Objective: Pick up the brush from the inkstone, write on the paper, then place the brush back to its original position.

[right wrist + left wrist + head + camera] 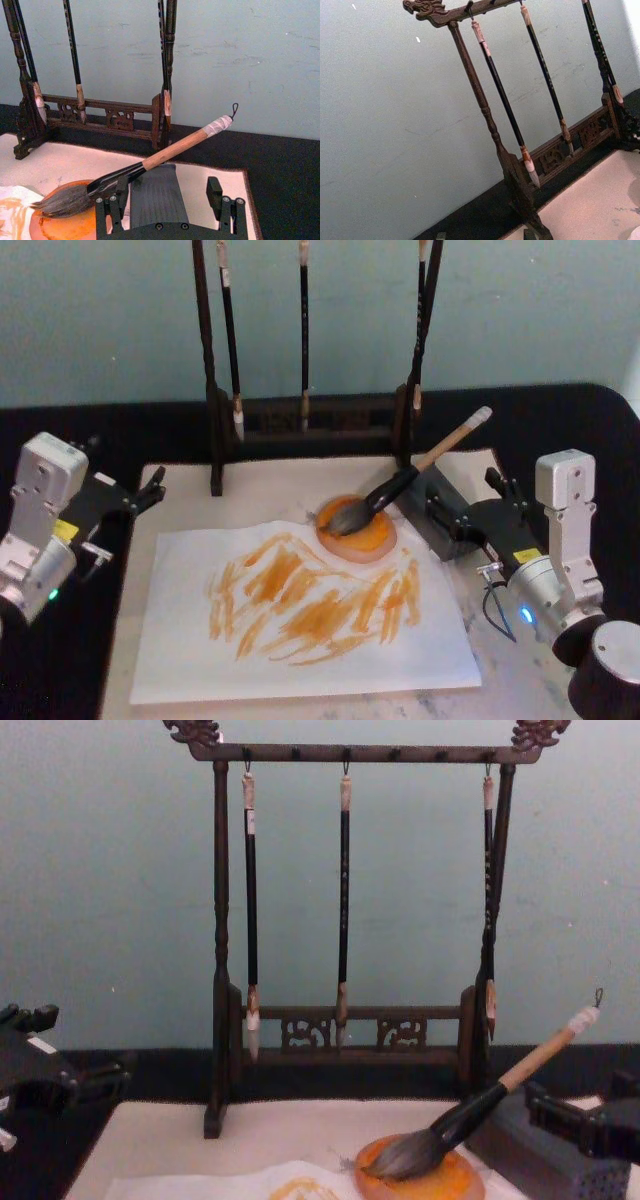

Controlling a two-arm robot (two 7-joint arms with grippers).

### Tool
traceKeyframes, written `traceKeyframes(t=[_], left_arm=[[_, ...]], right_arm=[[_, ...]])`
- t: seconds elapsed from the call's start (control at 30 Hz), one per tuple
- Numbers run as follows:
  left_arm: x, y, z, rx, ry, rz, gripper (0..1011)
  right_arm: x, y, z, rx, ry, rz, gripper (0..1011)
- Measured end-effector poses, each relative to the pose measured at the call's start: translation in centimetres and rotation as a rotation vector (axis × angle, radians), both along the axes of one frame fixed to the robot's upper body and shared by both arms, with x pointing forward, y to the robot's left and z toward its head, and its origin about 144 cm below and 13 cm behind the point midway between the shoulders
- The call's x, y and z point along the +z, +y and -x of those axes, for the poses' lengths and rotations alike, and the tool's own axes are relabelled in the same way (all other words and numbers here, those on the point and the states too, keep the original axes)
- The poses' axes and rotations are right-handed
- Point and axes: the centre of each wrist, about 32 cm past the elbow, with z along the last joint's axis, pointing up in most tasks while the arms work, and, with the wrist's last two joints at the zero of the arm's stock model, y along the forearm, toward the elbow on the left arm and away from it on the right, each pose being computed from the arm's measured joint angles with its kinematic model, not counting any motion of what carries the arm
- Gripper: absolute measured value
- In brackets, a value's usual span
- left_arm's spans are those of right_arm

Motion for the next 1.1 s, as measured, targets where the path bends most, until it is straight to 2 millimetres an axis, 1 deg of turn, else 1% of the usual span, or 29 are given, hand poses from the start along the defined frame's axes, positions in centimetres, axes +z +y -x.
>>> traceKeyframes(t=[1.1], left_arm=[[0.00, 0.00, 0.00, 0.000, 0.000, 0.000, 1001]], right_arm=[[0.04, 0.00, 0.00, 0.001, -0.001, -0.003, 1000]])
